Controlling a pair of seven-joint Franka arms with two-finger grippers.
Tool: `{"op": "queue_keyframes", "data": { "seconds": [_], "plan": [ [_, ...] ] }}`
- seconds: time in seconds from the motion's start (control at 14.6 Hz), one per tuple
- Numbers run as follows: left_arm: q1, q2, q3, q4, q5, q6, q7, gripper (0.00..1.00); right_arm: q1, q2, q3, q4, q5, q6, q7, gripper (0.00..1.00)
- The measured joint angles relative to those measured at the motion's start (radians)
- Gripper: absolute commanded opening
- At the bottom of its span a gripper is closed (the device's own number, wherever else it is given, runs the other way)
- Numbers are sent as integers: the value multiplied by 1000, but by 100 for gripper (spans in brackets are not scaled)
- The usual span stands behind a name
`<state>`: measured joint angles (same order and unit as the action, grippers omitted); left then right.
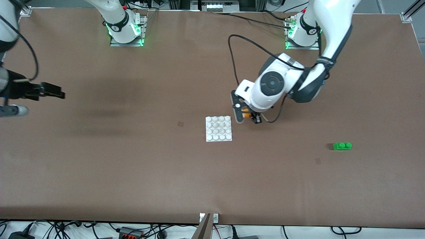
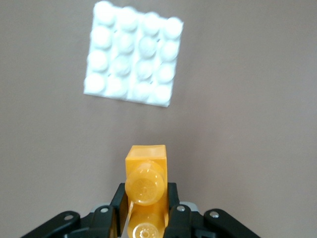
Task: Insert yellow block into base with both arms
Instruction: 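Carry the yellow brick with the left gripper over the white base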
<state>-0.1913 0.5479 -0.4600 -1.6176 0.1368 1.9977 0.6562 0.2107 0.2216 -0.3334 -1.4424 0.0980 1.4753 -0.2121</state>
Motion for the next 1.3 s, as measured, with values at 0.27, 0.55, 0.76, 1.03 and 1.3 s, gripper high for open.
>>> {"op": "queue_keyframes", "data": {
  "seconds": [0.27,0.55,0.76,1.03,1.3],
  "plan": [
    [-34,77,4,61,0,-14,-84,1,-226,-12,260,-38,-52,9,-17,100],
    [-113,173,22,196,60,-14,-120,1,-337,-138,426,-205,-109,130,72,100],
    [-207,220,83,271,65,-15,-153,1,-336,-221,428,-286,-109,180,84,100],
    [-239,285,101,365,65,-16,-158,1,-326,-240,404,-281,-110,202,93,100],
    [-305,338,145,427,66,-11,-159,1,-293,-240,353,-271,-110,200,93,100]
  ]
}}
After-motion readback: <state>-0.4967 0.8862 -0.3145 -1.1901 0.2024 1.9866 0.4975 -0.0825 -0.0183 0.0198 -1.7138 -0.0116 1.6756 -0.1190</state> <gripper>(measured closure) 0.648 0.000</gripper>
